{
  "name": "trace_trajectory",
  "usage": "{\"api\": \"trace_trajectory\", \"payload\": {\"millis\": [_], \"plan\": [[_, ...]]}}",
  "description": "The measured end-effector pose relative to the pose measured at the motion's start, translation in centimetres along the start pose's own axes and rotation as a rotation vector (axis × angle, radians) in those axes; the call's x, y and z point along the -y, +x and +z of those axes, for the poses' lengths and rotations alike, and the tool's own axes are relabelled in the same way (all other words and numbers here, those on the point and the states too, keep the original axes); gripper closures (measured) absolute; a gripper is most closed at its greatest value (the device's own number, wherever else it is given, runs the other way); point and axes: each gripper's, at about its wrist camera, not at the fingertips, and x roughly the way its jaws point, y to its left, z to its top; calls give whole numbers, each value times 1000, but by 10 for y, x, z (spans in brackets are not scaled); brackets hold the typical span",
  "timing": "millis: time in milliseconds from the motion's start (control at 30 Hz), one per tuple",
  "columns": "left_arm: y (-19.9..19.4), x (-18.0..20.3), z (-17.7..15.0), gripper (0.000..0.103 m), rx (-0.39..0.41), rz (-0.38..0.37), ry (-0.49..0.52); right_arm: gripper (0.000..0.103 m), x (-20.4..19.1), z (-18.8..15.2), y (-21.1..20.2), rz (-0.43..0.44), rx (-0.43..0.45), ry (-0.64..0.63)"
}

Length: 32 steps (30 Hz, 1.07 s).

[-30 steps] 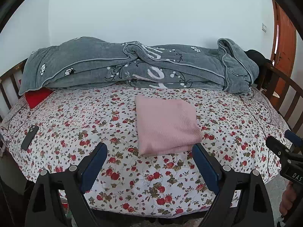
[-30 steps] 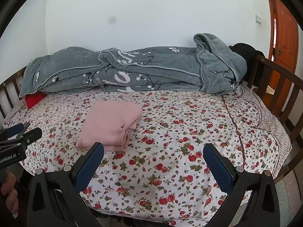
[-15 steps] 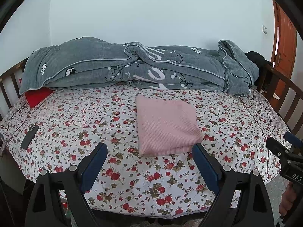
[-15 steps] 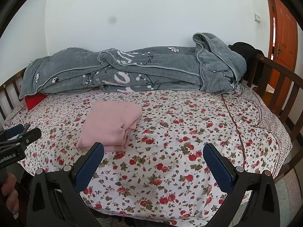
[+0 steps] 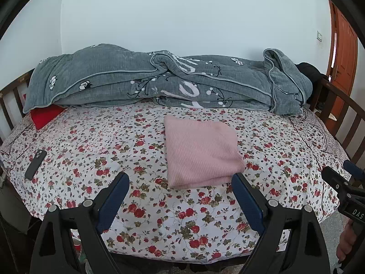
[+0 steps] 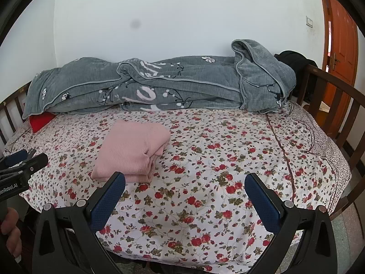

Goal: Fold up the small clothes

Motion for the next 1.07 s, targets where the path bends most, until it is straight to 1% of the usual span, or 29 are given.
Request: {"api": "trace_trajectory", "payload": {"millis": [533,833,1067], "plan": [[-2,4,0,11,14,6,5,1,0,-2,0,6,1,6],[-2,5,-1,11,14,6,2,1,-6,-4,-7,9,12,7],[4,8,1,10,14,-11,16,1,-10,-3,-8,12,17,4]]}}
